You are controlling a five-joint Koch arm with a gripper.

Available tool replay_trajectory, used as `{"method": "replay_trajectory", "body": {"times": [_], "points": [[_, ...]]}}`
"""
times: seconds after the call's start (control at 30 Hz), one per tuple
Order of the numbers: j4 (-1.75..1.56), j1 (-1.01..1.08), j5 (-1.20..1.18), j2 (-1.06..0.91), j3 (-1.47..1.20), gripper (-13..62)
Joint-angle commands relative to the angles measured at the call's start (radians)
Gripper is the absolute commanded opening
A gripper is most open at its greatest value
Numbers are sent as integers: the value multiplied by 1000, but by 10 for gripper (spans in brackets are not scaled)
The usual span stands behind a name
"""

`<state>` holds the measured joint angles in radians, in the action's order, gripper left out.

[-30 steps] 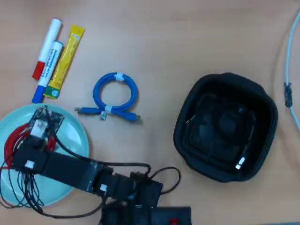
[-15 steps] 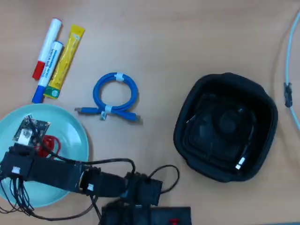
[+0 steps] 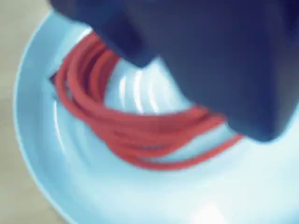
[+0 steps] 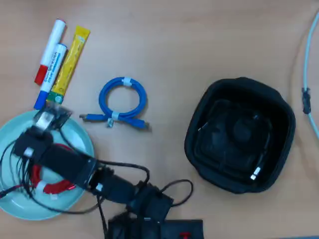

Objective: Put a black charging cable in a black bowl and put a red charging cable in a green bowl

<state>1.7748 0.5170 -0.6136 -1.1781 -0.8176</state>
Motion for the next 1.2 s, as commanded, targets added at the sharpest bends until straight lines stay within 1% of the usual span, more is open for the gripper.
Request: {"method": "replay_trajectory", "body": {"times": [0.0, 0.07, 0.13, 0.27, 0.33, 0.4, 0.53, 0.63, 0.8, 0.9, 0.97, 1.1, 1.17], "points": [[-2, 101, 170, -15, 74, 224], [-2, 190, 359, -14, 74, 224], [-2, 321, 491, -6, 66, 221], [-3, 551, 543, -5, 17, 219], [-15, 675, 640, -8, -25, 223], [-44, 749, 749, -6, -61, 226], [-146, 890, 772, -46, -253, 226], [-291, 959, 772, -210, -494, 227], [-650, 1002, 769, -638, -988, 226], [-804, 1015, 753, -821, -1209, 227], [-871, 1029, 750, -881, -1325, 227], [-1049, 1100, 765, -914, -1551, 227], [-1140, 1115, 776, -962, -1661, 227]]}}
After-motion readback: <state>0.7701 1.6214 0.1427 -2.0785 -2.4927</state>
